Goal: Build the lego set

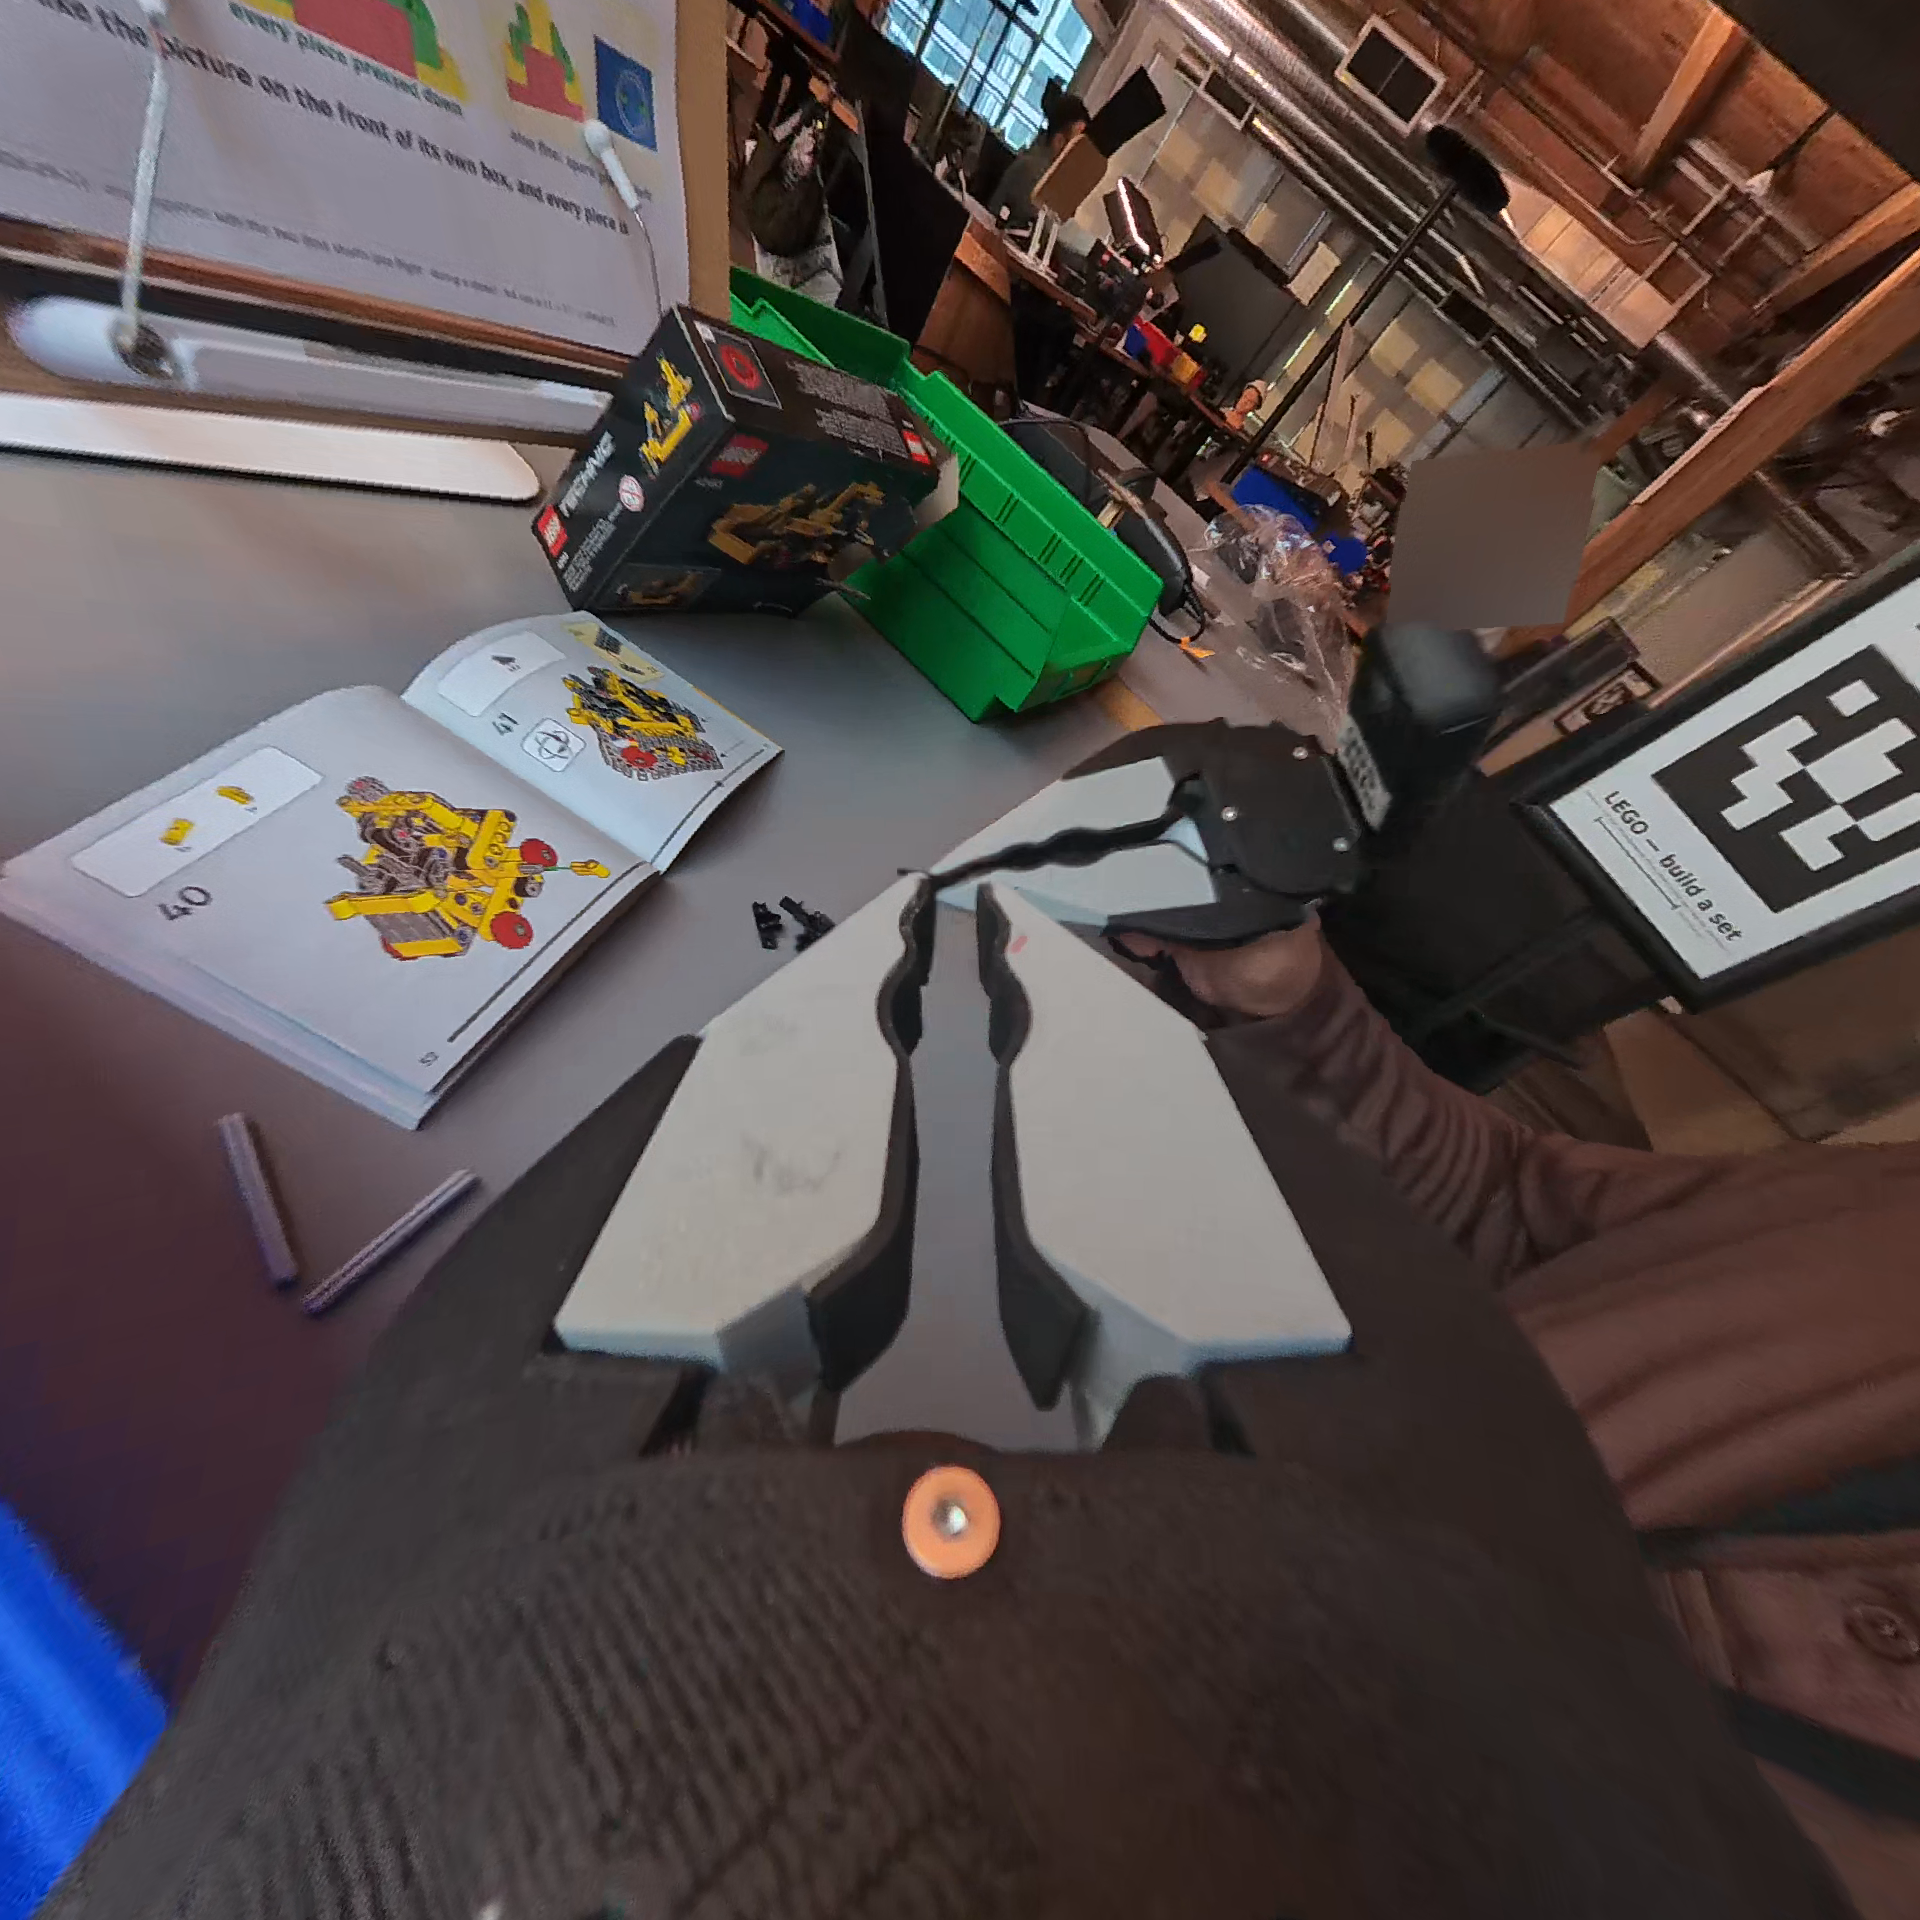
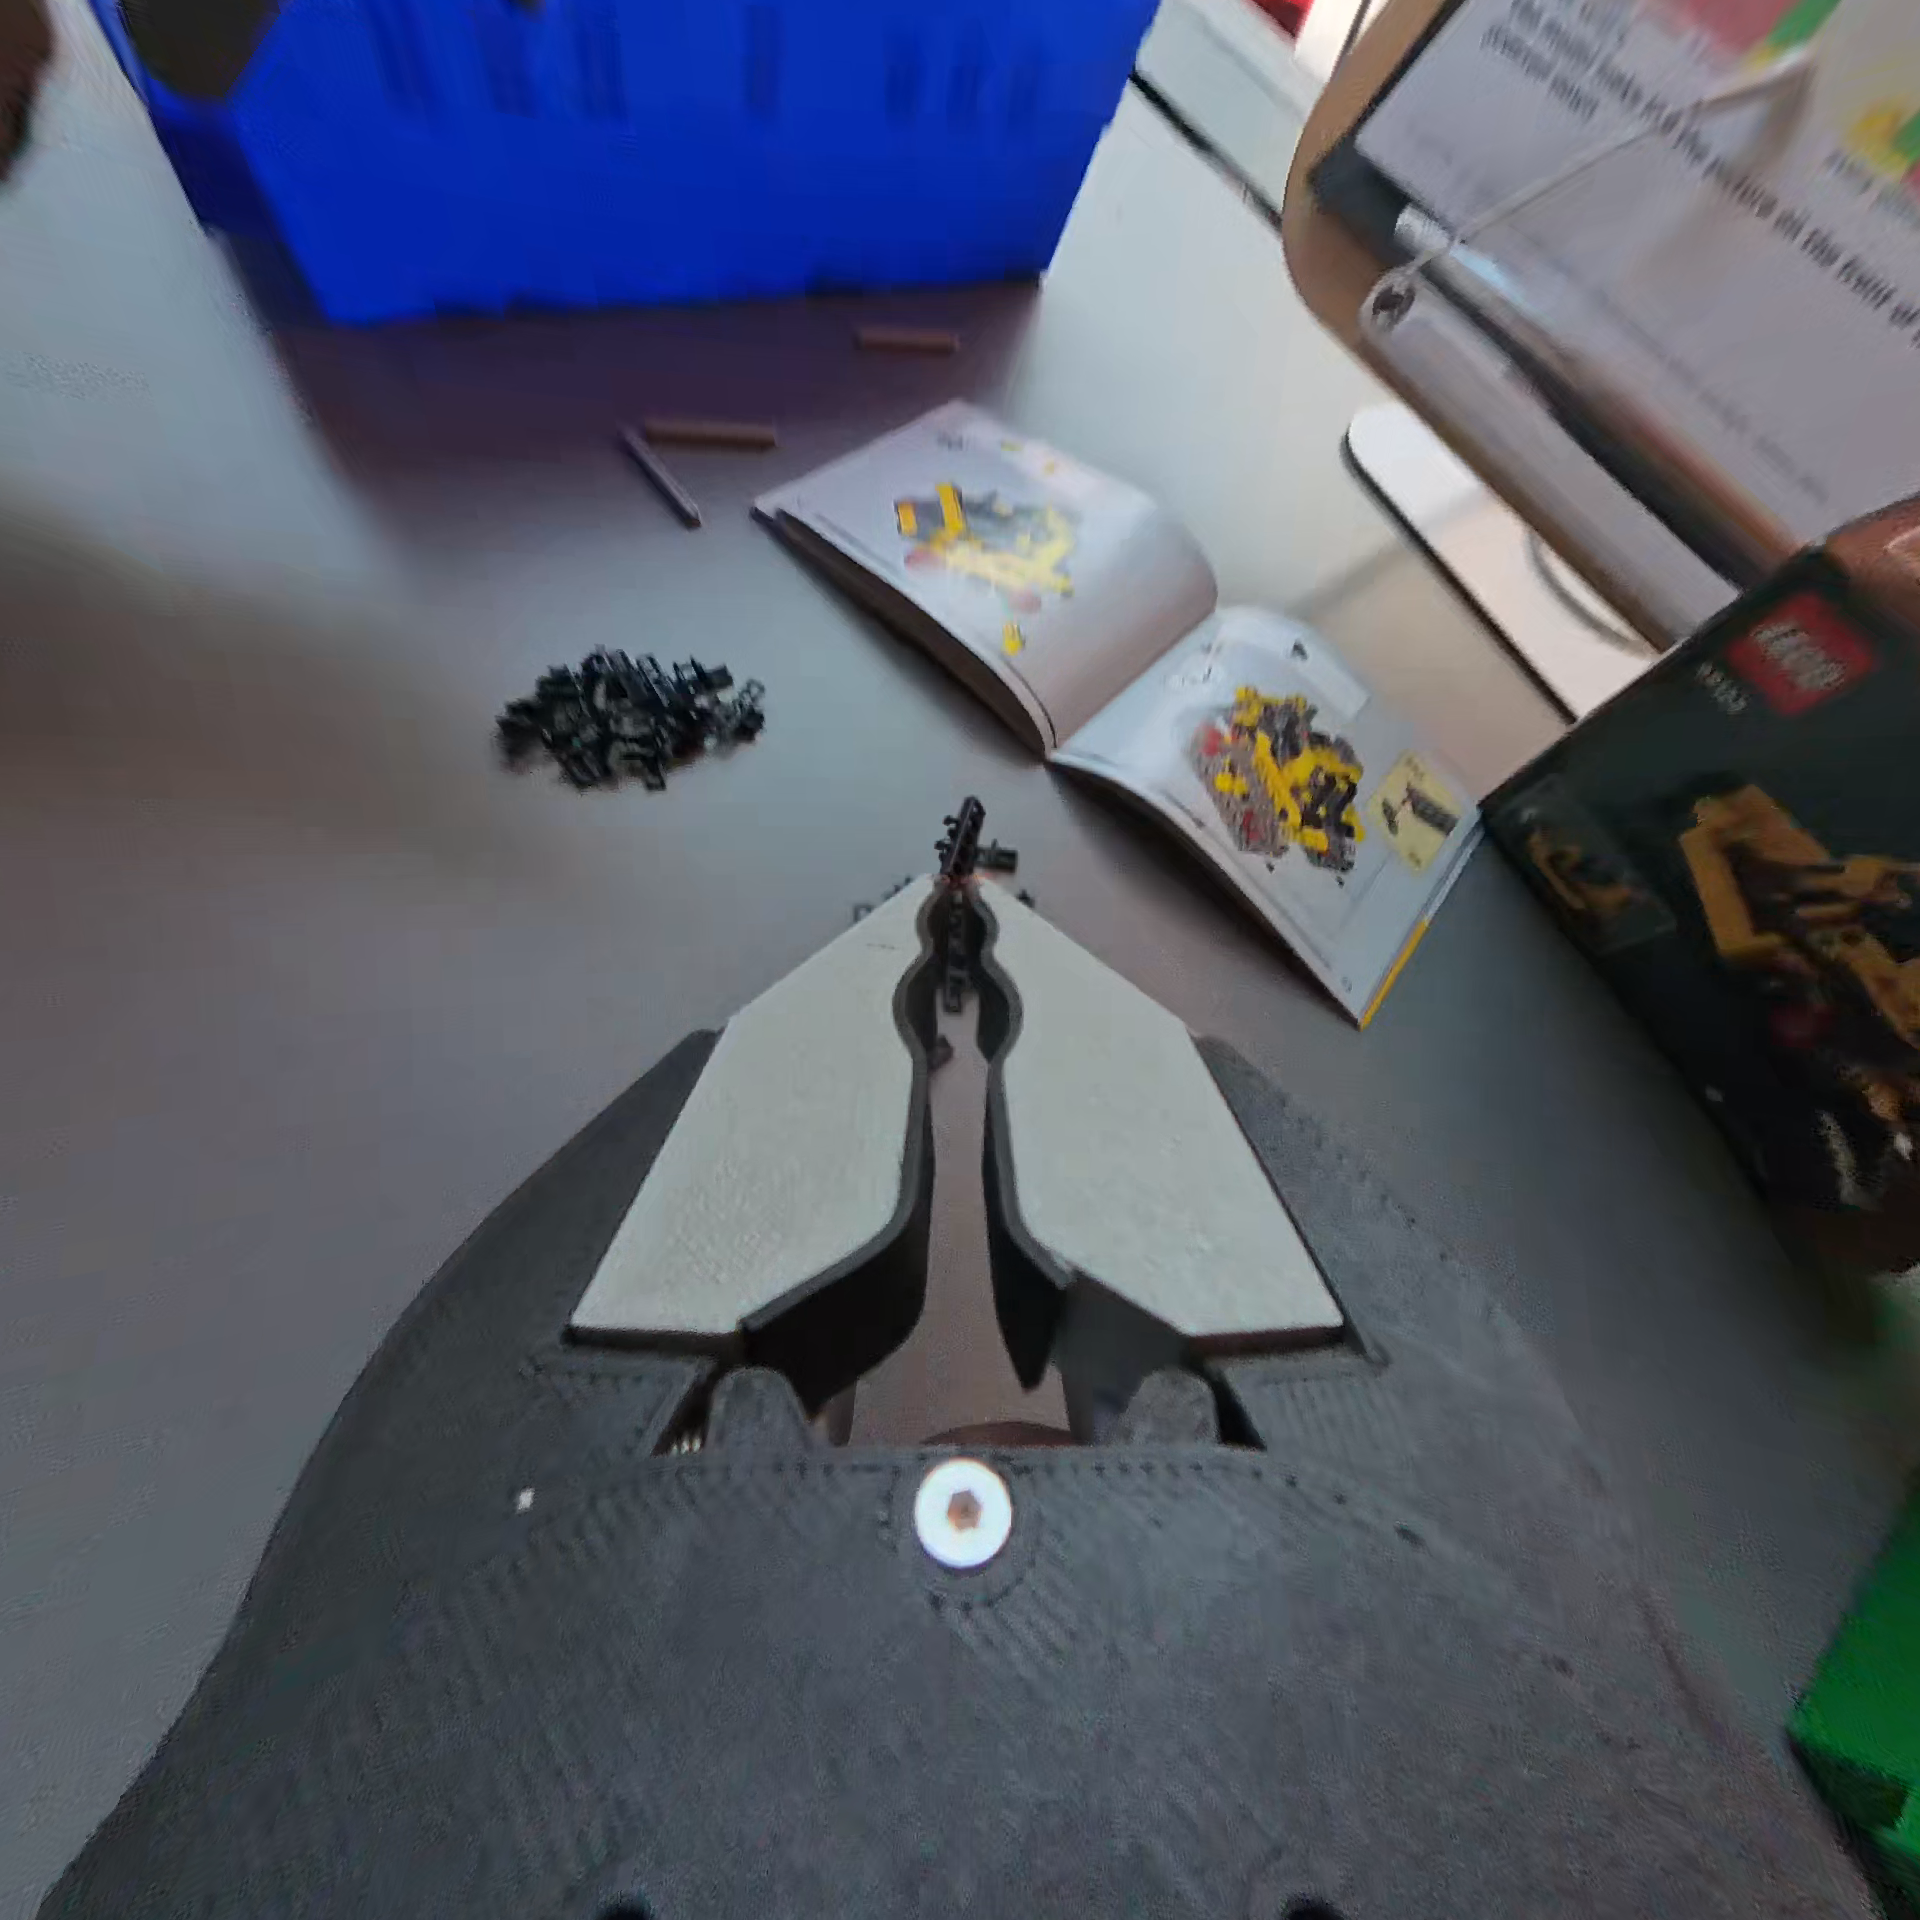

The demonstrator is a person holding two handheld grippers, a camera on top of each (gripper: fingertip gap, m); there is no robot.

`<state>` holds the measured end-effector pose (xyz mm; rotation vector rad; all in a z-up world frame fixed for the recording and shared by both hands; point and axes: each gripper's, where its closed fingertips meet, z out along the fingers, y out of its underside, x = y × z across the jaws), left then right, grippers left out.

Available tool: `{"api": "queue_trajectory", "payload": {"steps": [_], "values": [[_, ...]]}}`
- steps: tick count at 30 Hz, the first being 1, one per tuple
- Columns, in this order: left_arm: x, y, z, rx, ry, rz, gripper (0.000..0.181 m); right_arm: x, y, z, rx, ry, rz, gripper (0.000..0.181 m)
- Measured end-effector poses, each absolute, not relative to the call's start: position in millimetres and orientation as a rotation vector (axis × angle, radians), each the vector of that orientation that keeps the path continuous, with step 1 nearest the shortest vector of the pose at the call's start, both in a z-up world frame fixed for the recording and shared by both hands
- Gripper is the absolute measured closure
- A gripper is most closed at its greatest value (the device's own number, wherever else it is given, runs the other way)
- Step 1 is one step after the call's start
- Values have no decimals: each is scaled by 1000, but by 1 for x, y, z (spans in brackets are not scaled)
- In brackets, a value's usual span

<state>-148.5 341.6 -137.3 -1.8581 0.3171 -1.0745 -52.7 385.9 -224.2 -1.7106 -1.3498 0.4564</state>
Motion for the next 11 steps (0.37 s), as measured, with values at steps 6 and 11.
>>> {"api": "queue_trajectory", "payload": {"steps": [6, 11], "values": [[-239, 336, -104, -1876, 295, -665, 165, -53, 387, -251, -1771, -1438, 348, 175], [-367, 331, -114, -2154, 241, -128, 161, -55, 386, -246, -1753, -1417, 397, 175]]}}
